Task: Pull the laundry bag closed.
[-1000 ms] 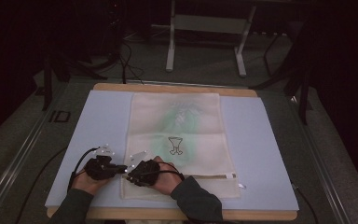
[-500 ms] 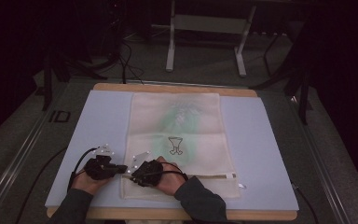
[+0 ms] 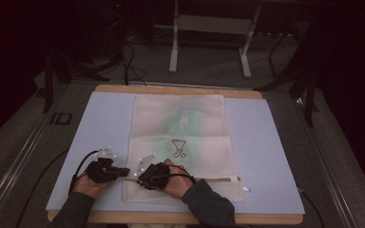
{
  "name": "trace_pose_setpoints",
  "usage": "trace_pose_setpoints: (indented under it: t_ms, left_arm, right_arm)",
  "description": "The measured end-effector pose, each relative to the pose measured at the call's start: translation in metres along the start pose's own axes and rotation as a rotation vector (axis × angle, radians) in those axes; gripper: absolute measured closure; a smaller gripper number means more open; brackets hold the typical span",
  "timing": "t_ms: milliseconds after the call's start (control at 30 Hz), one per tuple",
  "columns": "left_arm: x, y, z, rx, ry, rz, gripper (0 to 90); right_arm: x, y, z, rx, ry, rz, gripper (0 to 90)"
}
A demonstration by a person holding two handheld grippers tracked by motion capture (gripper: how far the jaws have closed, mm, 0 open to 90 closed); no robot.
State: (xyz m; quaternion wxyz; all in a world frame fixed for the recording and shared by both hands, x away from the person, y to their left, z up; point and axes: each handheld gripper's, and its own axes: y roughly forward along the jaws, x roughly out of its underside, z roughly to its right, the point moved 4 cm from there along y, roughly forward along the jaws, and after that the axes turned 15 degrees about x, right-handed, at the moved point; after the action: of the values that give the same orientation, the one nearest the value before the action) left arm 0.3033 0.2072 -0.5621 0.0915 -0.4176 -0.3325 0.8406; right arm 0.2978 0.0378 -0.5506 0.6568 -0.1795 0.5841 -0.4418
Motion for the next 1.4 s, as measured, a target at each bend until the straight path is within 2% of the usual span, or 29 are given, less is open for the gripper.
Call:
trace_pose_setpoints:
  t_ms: [433,1400]
  left_arm:
    - [0.0,0.0,0.0,0.0,0.001,-0.001,90.0]
    - [0.0,0.0,0.0,0.002,0.001,0.0,90.0]
  right_arm:
    - [0.006,-0.006,0.003,0.002,-0.005,-0.015,82.1]
    - [0.02,-0.017,0.009,-0.008,0.026,-0.019,82.1]
